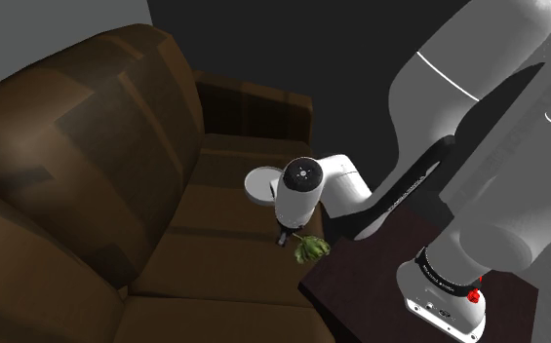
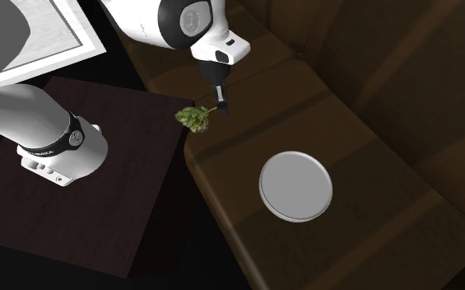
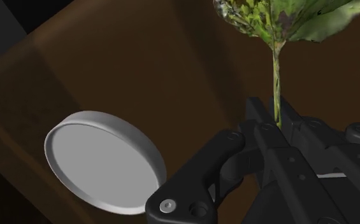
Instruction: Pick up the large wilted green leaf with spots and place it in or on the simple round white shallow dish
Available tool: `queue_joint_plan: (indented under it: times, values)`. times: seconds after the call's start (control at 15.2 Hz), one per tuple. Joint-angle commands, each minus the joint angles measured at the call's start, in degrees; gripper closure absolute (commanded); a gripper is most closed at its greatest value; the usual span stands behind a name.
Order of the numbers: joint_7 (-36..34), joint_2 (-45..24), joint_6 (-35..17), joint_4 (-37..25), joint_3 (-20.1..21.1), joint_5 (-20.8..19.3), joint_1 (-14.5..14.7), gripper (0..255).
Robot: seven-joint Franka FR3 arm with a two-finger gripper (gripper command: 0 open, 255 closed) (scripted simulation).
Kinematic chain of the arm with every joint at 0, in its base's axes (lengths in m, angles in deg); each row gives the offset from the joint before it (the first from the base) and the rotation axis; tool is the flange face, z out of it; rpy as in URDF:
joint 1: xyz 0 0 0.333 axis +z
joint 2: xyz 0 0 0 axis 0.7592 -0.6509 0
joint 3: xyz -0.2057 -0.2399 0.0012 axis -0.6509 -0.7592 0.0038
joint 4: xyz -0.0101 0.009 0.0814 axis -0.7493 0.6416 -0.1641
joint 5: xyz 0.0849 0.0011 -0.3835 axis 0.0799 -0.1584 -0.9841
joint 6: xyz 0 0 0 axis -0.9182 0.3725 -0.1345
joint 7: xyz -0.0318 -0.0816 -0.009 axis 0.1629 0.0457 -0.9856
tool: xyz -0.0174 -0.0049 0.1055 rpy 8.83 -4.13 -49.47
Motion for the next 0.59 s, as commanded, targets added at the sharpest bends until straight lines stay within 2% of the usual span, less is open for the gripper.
queue_joint_plan:
  times: [0.0,0.53]
  values:
    - [3.29,2.25,0.51,0.59,0.83,4.15,-0.14,255]
    - [15.71,11.34,4.63,1.69,0.97,19.54,2.4,255]
